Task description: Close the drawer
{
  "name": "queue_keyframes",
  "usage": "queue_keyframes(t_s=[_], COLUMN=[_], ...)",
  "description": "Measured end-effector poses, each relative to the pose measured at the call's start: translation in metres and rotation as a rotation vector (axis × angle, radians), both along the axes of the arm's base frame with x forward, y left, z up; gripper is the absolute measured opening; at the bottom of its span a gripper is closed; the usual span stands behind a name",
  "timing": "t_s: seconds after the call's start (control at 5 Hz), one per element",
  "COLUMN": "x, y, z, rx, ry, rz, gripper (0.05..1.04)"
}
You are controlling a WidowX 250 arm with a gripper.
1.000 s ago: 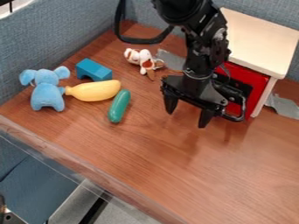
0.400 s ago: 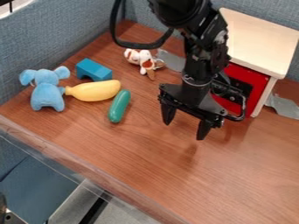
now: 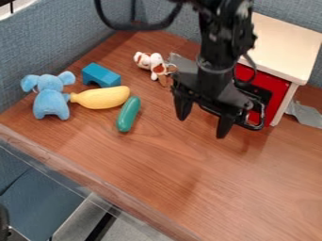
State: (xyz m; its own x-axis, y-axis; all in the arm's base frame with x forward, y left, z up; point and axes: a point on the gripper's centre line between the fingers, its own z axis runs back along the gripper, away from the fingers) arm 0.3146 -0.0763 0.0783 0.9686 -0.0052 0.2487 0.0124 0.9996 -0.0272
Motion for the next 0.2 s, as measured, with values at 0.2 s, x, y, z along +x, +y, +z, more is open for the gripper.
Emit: queue_keyframes(t_s=[0.2], x=[-0.0053], y=[0.0052], z=[0.0330], rx=[0.009], ry=[-0.046], rz=[0.015], gripper=[1.001])
